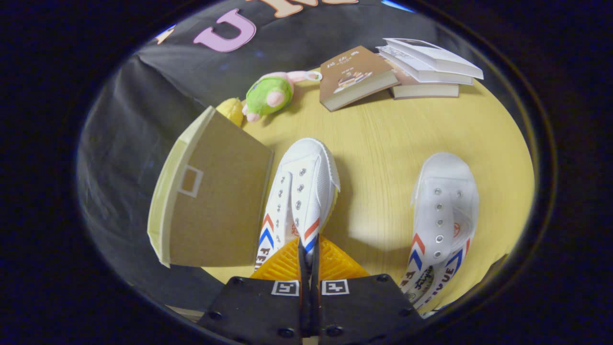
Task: Open the storage box then place both shoes into the box .Put the left shoe in first, then the right shoe, with the right side of both shoes facing outward in a uniform manner.
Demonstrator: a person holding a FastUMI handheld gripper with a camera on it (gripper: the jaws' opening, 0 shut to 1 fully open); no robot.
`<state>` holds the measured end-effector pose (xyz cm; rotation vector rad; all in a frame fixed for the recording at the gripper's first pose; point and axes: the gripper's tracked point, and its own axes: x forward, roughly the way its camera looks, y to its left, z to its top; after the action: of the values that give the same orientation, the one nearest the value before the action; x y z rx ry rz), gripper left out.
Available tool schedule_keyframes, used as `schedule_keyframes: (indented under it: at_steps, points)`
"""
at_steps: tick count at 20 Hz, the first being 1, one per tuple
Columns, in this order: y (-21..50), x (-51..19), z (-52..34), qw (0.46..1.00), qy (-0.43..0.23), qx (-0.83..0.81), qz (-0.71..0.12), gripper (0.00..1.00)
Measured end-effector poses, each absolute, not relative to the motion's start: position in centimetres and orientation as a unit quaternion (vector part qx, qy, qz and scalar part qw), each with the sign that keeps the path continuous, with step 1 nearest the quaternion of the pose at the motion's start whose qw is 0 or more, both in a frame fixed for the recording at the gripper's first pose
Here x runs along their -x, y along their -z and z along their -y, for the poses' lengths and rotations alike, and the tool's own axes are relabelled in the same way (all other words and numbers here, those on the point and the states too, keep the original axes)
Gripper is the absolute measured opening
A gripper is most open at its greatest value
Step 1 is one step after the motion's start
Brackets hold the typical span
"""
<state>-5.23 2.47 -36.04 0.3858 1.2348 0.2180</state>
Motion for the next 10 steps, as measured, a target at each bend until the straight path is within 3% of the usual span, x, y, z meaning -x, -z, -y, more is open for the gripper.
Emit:
schedule_keyframes:
  at_steps: [10]
  points:
    - [24.0,-0.9,-8.8,0.824,-0.137,-0.216,-0.506,0.03]
